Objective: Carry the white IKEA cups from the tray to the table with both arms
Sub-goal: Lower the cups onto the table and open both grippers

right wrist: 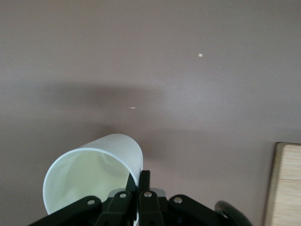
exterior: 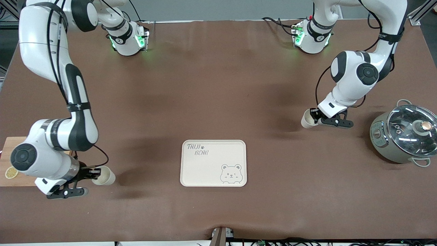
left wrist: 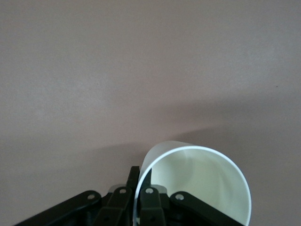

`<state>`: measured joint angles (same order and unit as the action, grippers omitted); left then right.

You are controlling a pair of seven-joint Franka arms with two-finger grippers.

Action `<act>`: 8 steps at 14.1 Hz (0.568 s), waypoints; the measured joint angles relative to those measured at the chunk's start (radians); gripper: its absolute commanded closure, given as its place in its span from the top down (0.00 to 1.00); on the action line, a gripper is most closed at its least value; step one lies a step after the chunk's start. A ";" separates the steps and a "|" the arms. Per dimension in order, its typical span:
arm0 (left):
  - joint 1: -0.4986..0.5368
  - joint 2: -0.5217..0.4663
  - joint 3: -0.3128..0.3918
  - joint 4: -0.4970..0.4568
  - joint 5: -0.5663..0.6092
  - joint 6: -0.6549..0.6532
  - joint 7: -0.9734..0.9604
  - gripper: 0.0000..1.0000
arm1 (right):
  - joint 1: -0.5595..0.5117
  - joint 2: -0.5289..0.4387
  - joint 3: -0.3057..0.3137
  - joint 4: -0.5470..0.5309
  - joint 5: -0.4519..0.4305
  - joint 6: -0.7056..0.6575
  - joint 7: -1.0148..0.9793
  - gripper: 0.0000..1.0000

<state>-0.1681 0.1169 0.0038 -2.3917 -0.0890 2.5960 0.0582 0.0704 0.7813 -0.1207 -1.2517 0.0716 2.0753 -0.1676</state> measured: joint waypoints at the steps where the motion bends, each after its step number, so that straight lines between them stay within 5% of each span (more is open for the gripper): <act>1: 0.000 0.005 0.000 -0.007 0.000 0.016 0.000 0.00 | -0.014 0.000 0.000 -0.001 0.000 -0.002 -0.018 0.00; 8: 0.000 0.118 0.000 -0.032 0.000 0.191 0.018 0.00 | -0.064 0.012 0.004 -0.023 0.048 -0.007 -0.095 0.00</act>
<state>-0.1680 0.2348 0.0036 -2.4236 -0.0890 2.7874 0.0760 0.0061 0.7937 -0.1167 -1.2743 0.1198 2.0681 -0.2627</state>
